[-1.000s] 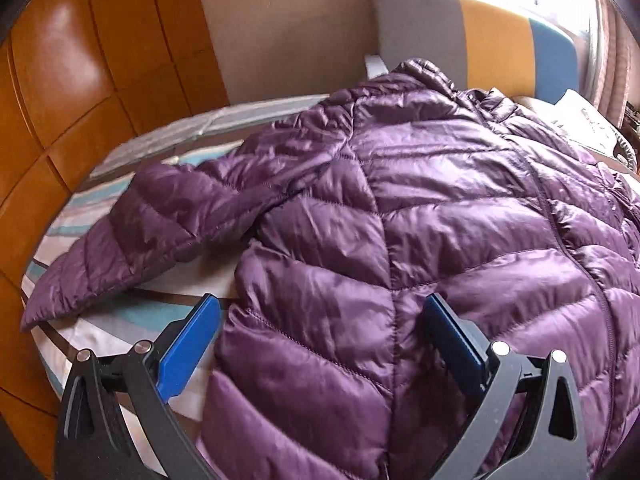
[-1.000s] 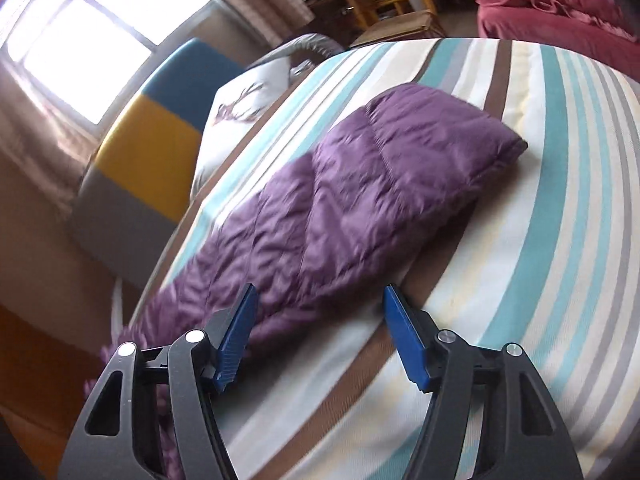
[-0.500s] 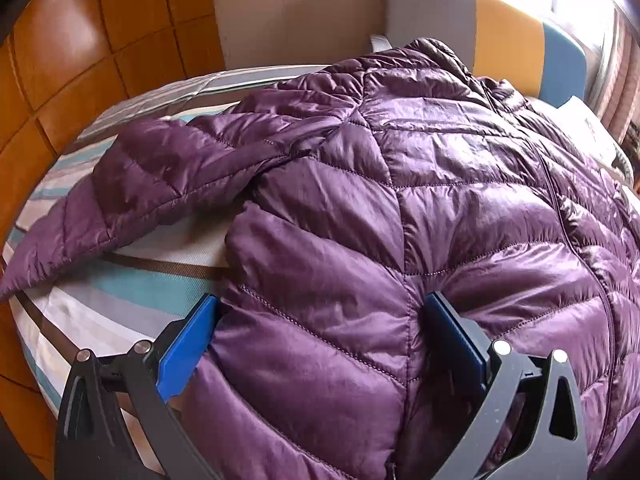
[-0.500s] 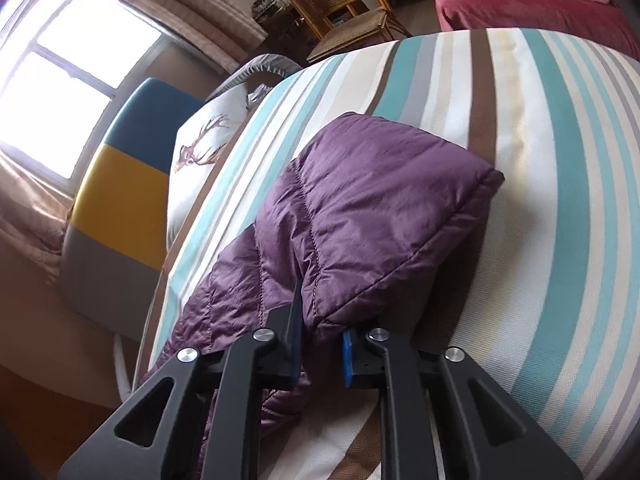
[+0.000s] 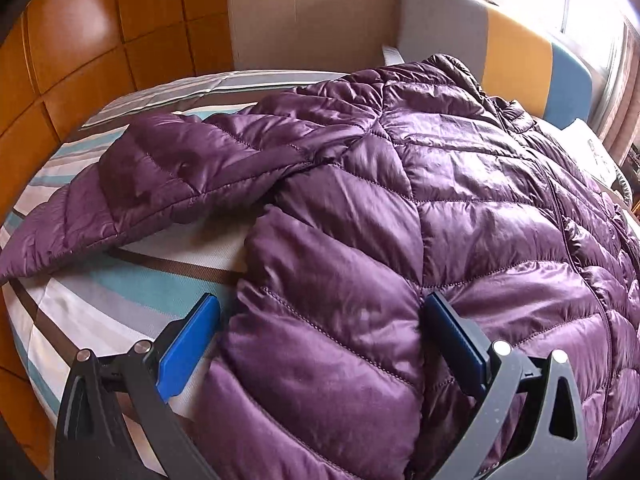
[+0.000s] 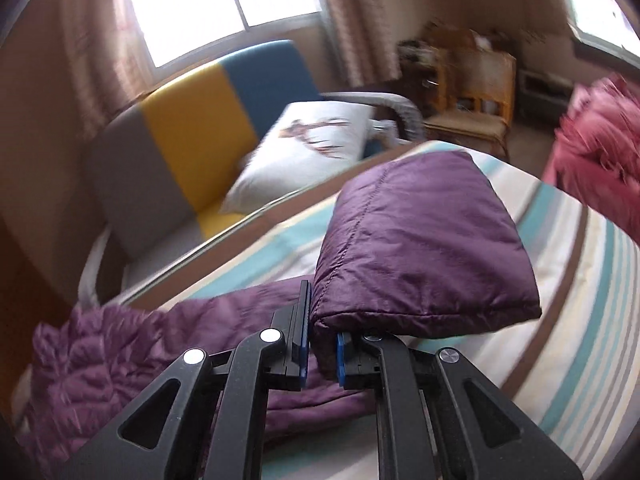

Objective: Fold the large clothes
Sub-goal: 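Lift the sleeve and fold it across the jacket body with the right gripper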

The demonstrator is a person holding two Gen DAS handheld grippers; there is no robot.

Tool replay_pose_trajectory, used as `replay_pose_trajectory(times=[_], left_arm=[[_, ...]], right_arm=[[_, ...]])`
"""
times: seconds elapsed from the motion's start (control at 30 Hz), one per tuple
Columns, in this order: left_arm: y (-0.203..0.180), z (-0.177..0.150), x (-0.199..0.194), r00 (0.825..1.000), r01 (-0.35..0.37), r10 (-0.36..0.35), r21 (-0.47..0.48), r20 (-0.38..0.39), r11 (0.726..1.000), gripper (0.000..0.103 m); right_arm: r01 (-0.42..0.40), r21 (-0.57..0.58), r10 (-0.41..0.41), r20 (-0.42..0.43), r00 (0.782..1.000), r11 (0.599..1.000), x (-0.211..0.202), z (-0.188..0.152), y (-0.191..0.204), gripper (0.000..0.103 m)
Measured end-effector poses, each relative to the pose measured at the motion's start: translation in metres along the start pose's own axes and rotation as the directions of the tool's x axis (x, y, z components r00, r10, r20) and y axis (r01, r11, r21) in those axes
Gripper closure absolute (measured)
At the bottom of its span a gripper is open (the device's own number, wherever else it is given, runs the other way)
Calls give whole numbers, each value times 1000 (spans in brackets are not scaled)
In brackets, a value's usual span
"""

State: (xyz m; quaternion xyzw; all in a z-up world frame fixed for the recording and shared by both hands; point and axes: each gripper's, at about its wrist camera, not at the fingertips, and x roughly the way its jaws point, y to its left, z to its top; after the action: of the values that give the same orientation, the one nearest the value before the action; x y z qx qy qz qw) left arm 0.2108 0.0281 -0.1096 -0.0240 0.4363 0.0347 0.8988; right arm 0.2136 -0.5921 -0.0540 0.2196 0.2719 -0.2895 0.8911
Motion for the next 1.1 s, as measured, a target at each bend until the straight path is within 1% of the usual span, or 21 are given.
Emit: replay_pose_trajectory(times=[0.03, 0.13, 0.2, 0.27, 0.3, 0.37, 0.4, 0.43, 0.5, 0.53, 0.67, 0.73, 0.83, 0.9, 1.0, 1.07, 1.1], left_arm=[[0, 0, 0, 1000, -3, 3, 2, 3, 1000, 2], [-1, 0, -1, 1000, -6, 6, 2, 4, 1000, 2], [-1, -1, -2, 1000, -9, 9, -5, 9, 1000, 2], [0, -3, -6, 999, -36, 36, -20, 32, 999, 2], [-1, -4, -7, 998, -43, 43, -18, 36, 999, 2], [-1, -3, -5, 999, -43, 43, -15, 30, 999, 2], [0, -3, -4, 999, -35, 36, -18, 26, 999, 2], [1, -3, -4, 999, -28, 29, -22, 23, 999, 2], [3, -2, -2, 1000, -13, 13, -32, 18, 999, 2], [4, -2, -2, 1000, -13, 13, -31, 19, 999, 2], [5, -2, -2, 1000, -12, 12, -32, 19, 999, 2], [5, -2, -2, 1000, -11, 11, -32, 19, 999, 2], [3, -2, -2, 1000, -12, 12, -32, 19, 999, 2], [3, -2, -2, 1000, -12, 12, -32, 19, 999, 2], [4, -2, -2, 1000, -12, 13, -32, 19, 999, 2], [3, -2, -2, 1000, -12, 12, -32, 19, 999, 2], [3, -2, -2, 1000, -11, 12, -32, 19, 999, 2]], right_arm=[[-13, -31, 13, 0, 1000, 999, -4, -6, 9, 93], [-57, -167, 56, -10, 998, 984, -9, -23, 58, 93], [-82, -255, 81, -12, 997, 963, -13, -35, 88, 93], [-106, -357, 110, -9, 994, 928, -20, -49, 119, 93], [-114, -421, 125, -3, 992, 900, -25, -59, 137, 93], [-114, -512, 140, 14, 990, 851, -33, -75, 162, 93], [-110, -569, 150, 24, 988, 815, -37, -86, 178, 93], [-109, -597, 158, 29, 987, 795, -39, -91, 189, 93], [-113, -670, 186, 39, 982, 734, -45, -108, 213, 93], [-112, -695, 196, 43, 980, 710, -47, -115, 221, 93], [-123, -805, 256, 38, 966, 581, -58, -150, 256, 93], [-121, -847, 280, 34, 959, 518, -63, -164, 269, 93], [-151, -885, 334, 6, 943, 441, -72, -176, 279, 93], [-173, -900, 368, -15, 930, 401, -76, -183, 292, 93], [-211, -910, 408, -51, 911, 356, -79, -188, 306, 93], [-254, -917, 431, -104, 897, 307, -78, -196, 319, 93], [-280, -922, 437, -142, 888, 269, -79, -204, 325, 93]])
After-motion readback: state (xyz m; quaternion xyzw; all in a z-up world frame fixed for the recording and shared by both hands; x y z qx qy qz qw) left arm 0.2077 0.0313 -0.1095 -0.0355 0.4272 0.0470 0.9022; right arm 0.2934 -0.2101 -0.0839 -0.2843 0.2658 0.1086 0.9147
